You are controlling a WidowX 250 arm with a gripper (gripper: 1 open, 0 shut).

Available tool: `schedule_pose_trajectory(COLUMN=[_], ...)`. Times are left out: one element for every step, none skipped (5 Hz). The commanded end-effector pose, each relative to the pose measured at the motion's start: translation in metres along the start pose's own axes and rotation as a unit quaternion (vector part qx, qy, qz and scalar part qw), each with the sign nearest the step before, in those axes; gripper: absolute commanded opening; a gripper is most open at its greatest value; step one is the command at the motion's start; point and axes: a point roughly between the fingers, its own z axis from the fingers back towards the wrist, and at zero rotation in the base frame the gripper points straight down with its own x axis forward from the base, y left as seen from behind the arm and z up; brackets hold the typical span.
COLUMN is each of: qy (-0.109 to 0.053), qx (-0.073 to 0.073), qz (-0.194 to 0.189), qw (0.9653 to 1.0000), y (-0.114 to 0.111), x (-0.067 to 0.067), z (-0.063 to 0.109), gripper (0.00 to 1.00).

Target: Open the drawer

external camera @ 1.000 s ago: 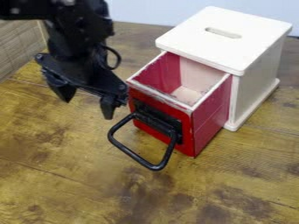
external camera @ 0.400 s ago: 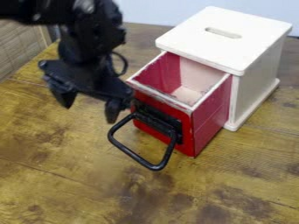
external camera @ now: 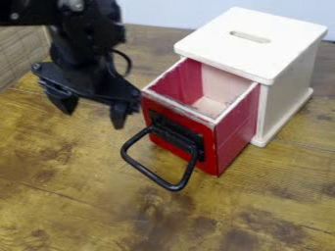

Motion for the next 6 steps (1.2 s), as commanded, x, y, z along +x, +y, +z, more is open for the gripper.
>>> schedule_pose_trajectory(qy=[-0.017, -0.013, 0.001, -0.002, -0.009, -0.014], qx=[-0.018, -0.018, -0.007, -0.007, -0.011, -0.01], qz=[-0.034, -0.061, -0.053, -0.052, -0.054, -0.05], qw=[0.9991, 0.9979, 0.9986, 0.9986, 0.9984, 0.9986], y=[0.008, 0.007, 0.004, 0.001, -0.009, -0.023], x=[0.019, 0.026, 0.021, 0.02, 0.023, 0.02], z=[0.003, 0.003, 0.009, 0.014, 0.019, 0.022], gripper=[1.0, 1.0, 1.0, 1.0, 1.0, 1.0])
